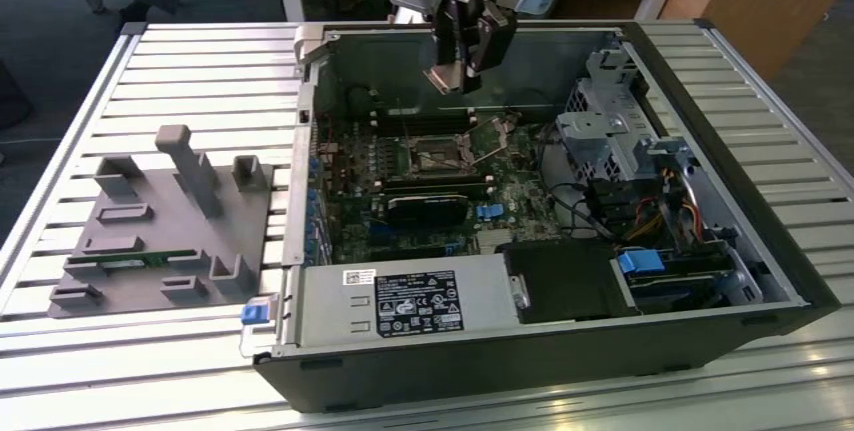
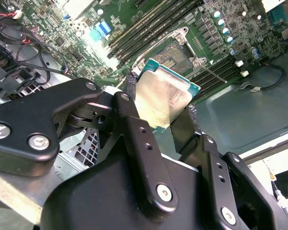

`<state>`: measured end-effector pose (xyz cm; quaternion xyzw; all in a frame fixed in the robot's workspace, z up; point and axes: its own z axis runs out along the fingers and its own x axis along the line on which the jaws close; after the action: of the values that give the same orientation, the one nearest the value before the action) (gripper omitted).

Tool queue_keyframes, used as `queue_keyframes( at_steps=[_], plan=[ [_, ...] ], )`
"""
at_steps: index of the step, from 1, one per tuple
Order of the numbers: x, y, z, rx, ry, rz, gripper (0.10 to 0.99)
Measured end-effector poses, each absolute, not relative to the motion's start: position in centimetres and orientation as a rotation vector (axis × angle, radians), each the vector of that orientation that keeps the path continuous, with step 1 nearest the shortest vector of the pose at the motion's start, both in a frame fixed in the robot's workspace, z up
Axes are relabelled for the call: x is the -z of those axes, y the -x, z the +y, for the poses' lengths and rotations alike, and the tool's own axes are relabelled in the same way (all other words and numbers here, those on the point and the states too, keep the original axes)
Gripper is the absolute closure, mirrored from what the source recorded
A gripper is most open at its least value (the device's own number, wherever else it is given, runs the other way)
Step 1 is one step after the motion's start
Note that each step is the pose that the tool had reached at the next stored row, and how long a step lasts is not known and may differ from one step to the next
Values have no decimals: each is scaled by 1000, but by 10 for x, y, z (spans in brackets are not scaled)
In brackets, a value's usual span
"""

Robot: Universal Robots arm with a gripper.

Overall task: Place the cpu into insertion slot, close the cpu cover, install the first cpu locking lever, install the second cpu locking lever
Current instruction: 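Place the cpu into insertion slot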

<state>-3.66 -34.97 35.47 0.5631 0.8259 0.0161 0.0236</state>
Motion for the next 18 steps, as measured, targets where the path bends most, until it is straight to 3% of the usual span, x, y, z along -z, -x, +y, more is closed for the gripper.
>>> queue_keyframes(
  at_steps=[18],
  plan=[
    [-354, 37, -350, -49, -1777, 2533, 549]
  ],
)
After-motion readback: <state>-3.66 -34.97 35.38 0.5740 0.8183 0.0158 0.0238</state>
